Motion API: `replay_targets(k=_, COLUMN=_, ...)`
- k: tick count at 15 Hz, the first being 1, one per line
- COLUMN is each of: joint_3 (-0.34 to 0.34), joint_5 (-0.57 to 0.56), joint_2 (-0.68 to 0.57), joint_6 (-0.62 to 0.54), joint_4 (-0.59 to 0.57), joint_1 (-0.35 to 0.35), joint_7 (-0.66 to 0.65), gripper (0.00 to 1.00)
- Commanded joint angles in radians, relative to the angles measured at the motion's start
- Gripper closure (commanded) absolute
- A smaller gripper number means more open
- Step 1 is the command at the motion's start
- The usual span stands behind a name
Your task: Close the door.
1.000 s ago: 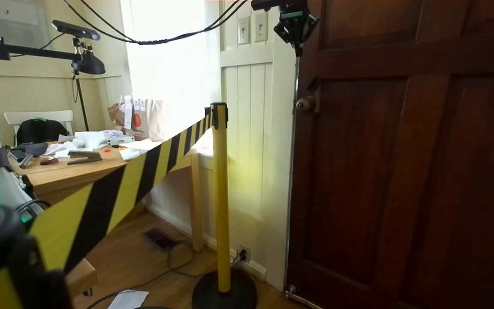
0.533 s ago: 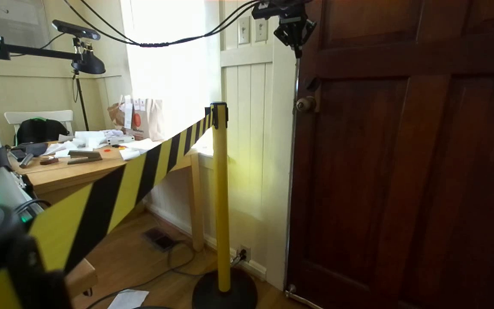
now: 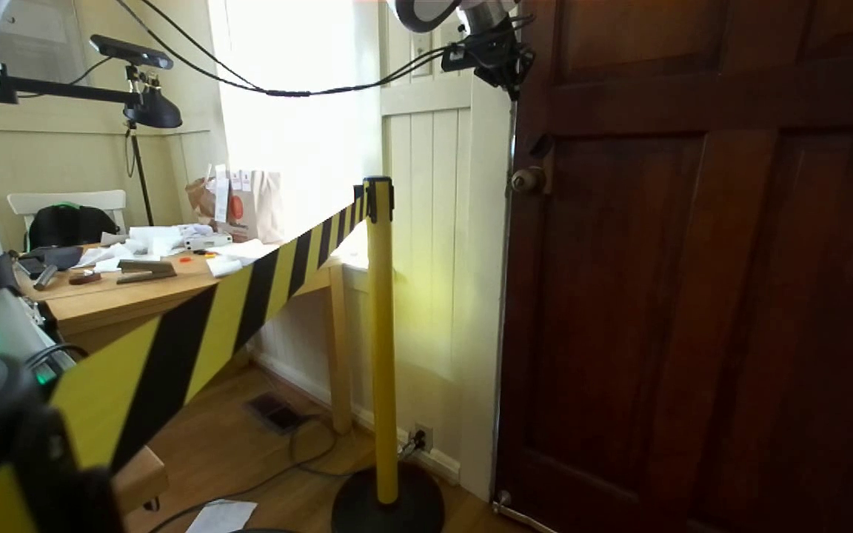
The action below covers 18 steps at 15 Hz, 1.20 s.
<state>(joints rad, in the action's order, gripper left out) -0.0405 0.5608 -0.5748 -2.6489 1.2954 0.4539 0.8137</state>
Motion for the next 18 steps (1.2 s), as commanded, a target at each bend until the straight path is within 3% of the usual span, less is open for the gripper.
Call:
replay_targets(k=1, joint_3=-0.03, joint_5=0.023, joint_2=-0.124, joint_6=-0.064, joint_4=-0.171, joint_1=0.004, joint_7=0.013, gripper=1.0)
replay_targets(k=9, joint_3=-0.087, joint_5=0.024, joint_2=-0.313, joint_6=-0.066, joint_4=-0.44, joint_1=0.01, joint_7=-0.003, gripper=1.0)
replay_targets(k=18, joint_3=-0.09, joint_5=0.021, joint_2=-0.414, joint_6=0.021, joint_4=-0.613, joint_1=0.003, joint_7=-0.015, gripper=1.0)
